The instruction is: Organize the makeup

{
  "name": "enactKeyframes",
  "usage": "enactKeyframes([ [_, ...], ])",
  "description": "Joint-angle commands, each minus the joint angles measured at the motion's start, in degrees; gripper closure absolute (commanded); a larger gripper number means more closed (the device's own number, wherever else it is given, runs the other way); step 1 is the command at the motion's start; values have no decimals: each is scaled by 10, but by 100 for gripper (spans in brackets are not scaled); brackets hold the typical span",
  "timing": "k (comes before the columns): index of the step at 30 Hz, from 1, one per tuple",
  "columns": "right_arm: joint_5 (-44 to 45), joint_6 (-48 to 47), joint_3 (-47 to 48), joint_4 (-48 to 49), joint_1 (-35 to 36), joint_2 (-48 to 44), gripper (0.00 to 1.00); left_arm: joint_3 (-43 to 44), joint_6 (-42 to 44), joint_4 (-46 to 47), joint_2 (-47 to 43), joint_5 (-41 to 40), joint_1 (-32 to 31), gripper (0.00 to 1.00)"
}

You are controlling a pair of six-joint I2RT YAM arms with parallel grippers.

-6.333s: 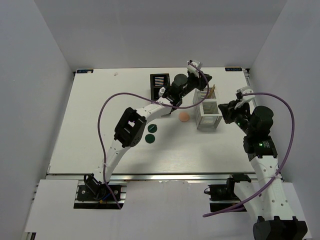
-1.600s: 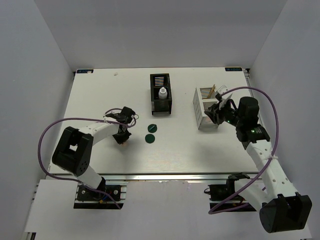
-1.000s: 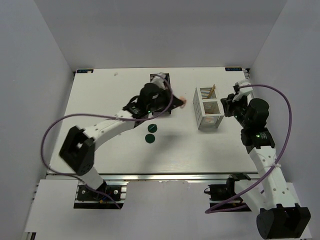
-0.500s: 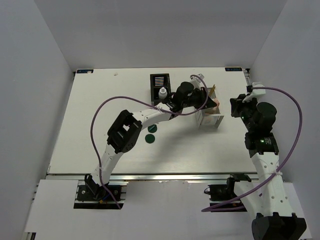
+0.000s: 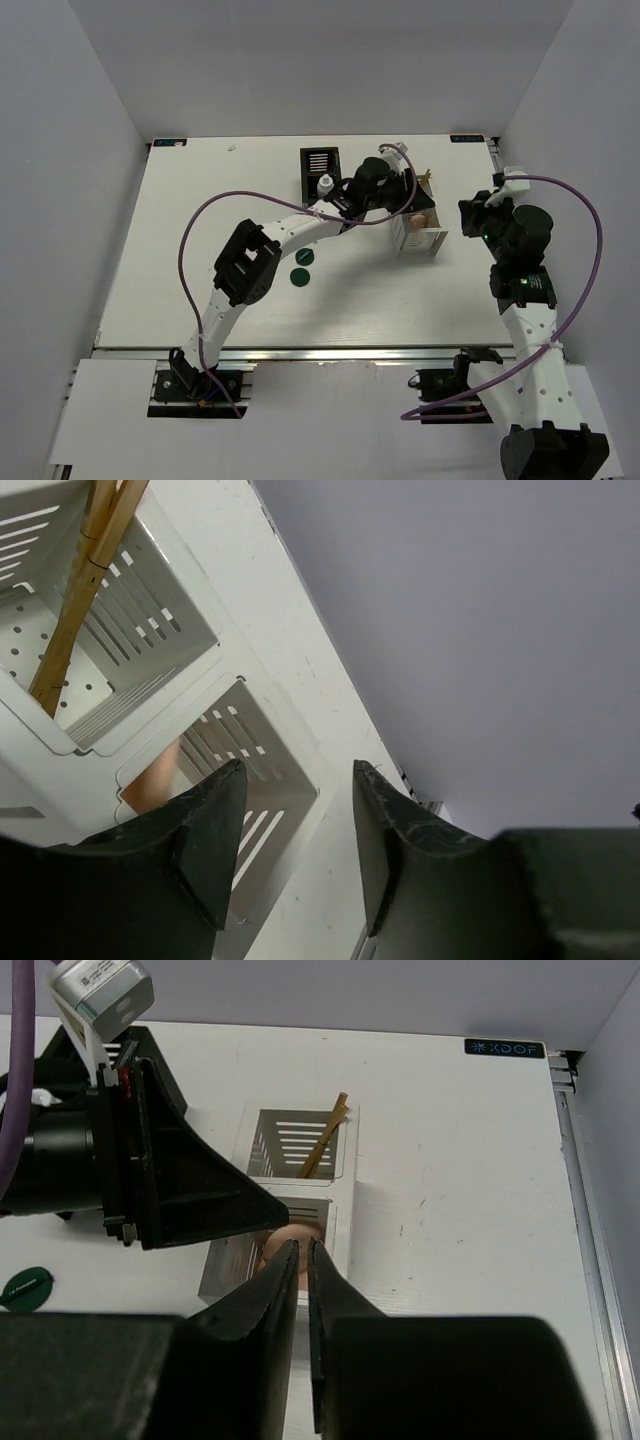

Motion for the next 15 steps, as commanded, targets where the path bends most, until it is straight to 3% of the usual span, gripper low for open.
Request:
enactKeyframes([
  [1, -27, -16, -1, 12, -3, -3, 85, 36, 5, -9, -23, -12, 1, 45],
  [2, -67, -36, -1, 10, -3, -5, 83, 42, 4, -8, -29, -14, 2, 50],
  [5, -231, -125, -7, -1, -3, -22, 69, 50, 12, -16, -71, -25, 2, 92],
  [6, -278, -145, -10, -13, -3, -25, 58, 33, 23, -26, -106, -35, 3, 98],
  [7, -350, -176, -9, -20, -3, -26, 53, 15, 29, -28, -129, -40, 5, 100],
  [9, -420, -198, -11, -30, -3, -9, 45, -38, 44, -21, -182, -49, 11, 100],
  [11, -475, -223, 3, -68, 6, 27, 44, -144, 60, -18, -278, -60, 19, 100],
  [13, -475, -245, 22, -113, 36, 57, 47, -260, 85, -23, -383, -84, 34, 96],
  [14, -461, -271, 26, -125, 87, 83, 48, -300, 90, -27, -420, -95, 39, 87],
  [15, -400, -284, 27, -135, 123, 94, 48, -339, 95, -41, -455, -123, 46, 64],
])
